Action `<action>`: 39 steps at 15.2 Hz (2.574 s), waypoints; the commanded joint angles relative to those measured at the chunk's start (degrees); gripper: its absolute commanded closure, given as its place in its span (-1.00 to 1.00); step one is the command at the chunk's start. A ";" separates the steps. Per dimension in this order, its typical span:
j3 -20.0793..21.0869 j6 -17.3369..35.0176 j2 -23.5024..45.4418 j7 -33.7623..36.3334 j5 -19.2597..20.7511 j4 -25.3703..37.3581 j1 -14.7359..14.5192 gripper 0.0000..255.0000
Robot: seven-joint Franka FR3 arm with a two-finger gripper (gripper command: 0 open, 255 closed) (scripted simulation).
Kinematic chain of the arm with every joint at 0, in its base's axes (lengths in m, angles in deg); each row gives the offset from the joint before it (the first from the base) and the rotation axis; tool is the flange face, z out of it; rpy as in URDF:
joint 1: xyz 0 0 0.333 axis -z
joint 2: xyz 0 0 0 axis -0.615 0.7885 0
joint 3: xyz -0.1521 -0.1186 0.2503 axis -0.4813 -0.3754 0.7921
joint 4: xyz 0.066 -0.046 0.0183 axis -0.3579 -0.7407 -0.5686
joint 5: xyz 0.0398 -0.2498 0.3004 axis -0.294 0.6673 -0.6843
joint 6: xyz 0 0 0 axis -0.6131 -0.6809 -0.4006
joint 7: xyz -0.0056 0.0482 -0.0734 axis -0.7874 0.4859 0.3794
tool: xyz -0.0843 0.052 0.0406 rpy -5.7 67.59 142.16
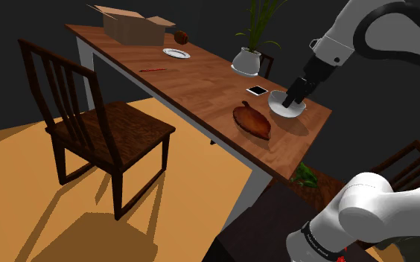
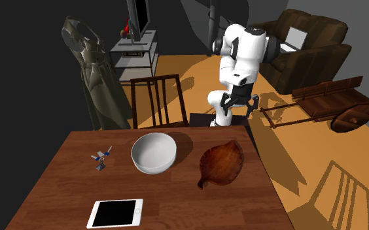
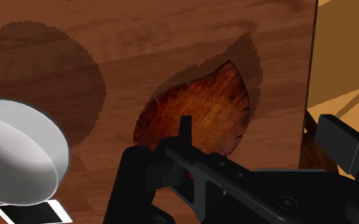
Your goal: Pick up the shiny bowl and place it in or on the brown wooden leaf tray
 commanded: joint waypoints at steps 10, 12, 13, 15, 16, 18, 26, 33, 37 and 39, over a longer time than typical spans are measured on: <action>-10.73 8.98 8.55 -11.93 5.30 1.36 2.08 -1.00; -13.14 10.95 11.16 -14.59 5.92 2.47 2.27 -1.00; -14.34 11.92 12.55 -15.94 6.11 3.13 2.34 -1.00; -16.76 13.79 15.49 -18.68 6.29 4.68 2.35 -1.00; -17.97 14.70 17.05 -20.09 6.24 5.55 2.31 -1.00; -20.45 16.42 20.31 -22.97 5.88 7.53 2.13 -1.00; -27.01 21.70 30.35 -31.33 2.55 12.90 1.39 -1.00; -27.67 25.97 32.07 -31.91 1.83 10.19 1.21 -1.00; -27.67 25.97 32.07 -31.91 1.82 10.20 1.21 -1.00; -27.67 25.96 32.06 -31.91 1.83 10.20 1.21 -1.00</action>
